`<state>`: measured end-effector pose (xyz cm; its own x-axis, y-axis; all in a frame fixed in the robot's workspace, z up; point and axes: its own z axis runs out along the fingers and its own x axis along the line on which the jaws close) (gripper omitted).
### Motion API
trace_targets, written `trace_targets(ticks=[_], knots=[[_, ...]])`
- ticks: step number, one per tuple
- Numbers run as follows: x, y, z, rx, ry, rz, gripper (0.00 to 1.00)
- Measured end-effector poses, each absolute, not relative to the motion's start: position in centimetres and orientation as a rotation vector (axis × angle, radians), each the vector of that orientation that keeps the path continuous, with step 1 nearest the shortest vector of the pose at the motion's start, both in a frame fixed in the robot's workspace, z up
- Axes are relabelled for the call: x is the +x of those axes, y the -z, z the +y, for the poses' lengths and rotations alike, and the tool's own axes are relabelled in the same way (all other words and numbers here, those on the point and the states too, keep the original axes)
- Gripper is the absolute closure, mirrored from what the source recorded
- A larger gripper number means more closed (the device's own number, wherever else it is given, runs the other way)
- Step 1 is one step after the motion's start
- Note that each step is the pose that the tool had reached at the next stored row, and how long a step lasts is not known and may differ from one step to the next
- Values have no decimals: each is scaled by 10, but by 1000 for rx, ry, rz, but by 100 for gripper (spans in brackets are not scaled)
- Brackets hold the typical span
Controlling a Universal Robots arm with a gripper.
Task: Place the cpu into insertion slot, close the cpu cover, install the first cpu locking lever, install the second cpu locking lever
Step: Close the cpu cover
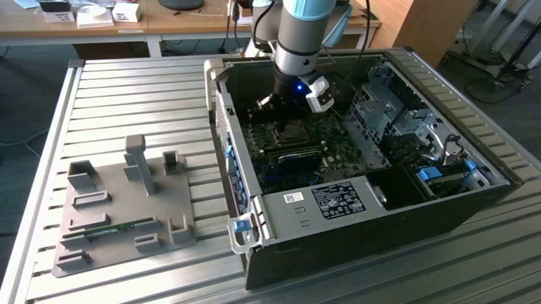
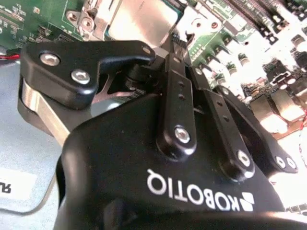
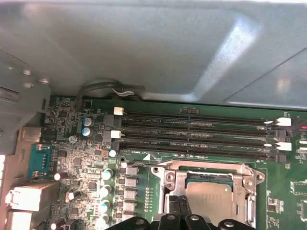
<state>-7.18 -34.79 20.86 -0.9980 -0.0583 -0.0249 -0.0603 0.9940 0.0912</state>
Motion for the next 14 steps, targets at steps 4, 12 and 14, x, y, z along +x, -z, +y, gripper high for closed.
trace_targets(ticks=[4, 12, 14], knots=[[-72, -215, -348, -93, -143, 3114, 89], [-71, -217, -348, -93, -143, 3114, 89], [-68, -217, -348, -93, -143, 3114, 89]])
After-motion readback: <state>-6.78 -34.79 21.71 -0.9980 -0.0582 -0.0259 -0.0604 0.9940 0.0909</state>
